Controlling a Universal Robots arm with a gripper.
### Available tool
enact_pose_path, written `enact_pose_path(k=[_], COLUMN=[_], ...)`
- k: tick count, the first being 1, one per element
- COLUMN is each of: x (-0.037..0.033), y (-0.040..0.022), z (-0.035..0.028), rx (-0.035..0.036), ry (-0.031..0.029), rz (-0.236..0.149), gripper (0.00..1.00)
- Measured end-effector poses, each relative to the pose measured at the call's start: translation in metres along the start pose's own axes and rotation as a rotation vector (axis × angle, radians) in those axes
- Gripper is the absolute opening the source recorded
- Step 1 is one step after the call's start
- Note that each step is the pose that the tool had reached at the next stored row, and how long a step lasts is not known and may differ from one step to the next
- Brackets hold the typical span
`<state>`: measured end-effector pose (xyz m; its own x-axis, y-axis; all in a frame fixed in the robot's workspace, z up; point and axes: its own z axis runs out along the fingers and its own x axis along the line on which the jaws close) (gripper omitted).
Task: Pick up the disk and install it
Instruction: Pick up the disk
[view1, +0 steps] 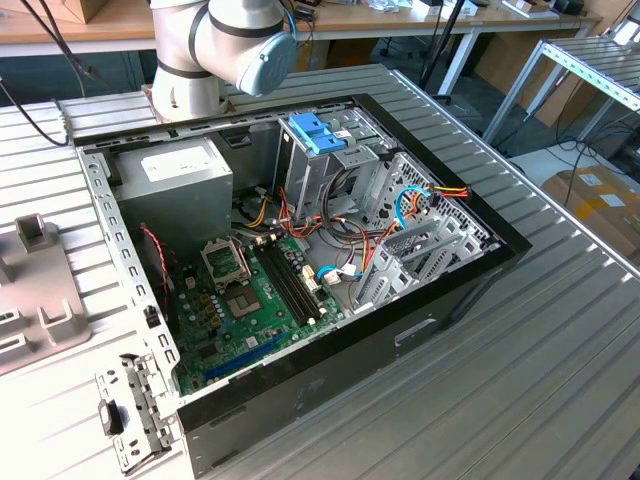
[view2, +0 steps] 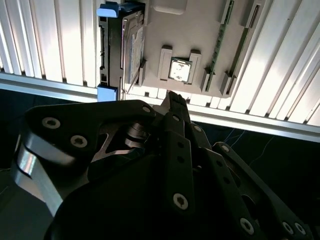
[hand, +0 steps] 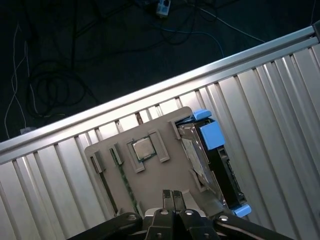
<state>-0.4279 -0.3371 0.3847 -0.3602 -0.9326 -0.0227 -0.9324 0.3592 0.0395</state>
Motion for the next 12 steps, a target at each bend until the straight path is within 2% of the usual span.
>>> enact_pose_path(k=[12], x=[-0.0006], y=[0.0002], z=[0.0000], rx=[-0.0009], ry=[0.0016], rz=[-0.039], gripper=[0.11])
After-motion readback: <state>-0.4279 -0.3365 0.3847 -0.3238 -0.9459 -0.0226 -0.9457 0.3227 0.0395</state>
